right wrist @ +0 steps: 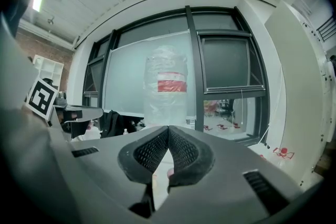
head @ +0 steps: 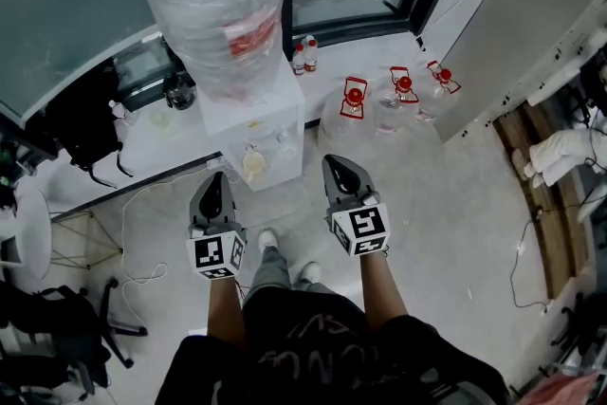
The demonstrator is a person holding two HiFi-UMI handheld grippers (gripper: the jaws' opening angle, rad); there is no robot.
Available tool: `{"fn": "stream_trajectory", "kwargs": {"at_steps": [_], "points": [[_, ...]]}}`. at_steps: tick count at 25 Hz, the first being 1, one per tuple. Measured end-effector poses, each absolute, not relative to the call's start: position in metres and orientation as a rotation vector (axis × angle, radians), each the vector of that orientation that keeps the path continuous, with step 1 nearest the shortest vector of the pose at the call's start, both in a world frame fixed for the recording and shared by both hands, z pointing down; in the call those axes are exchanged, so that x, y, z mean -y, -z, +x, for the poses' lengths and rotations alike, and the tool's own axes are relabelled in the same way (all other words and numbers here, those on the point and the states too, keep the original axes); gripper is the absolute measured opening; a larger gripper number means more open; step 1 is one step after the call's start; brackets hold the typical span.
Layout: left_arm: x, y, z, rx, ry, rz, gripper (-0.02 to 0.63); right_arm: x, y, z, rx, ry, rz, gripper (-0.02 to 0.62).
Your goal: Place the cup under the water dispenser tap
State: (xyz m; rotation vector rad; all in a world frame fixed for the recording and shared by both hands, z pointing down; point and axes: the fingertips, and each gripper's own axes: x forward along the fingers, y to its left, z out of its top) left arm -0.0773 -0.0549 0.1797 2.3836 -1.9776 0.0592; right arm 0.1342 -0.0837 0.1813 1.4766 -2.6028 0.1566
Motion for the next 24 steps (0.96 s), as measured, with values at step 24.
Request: {"fn": "stream_trajectory", "kwargs": {"at_steps": [24], "points": [[0.047,-0.132,-0.063,1.878,0.074,2.463,0.017,0.082,-0.133,0.129,2.663,0.032,1.453,0.012]]}}
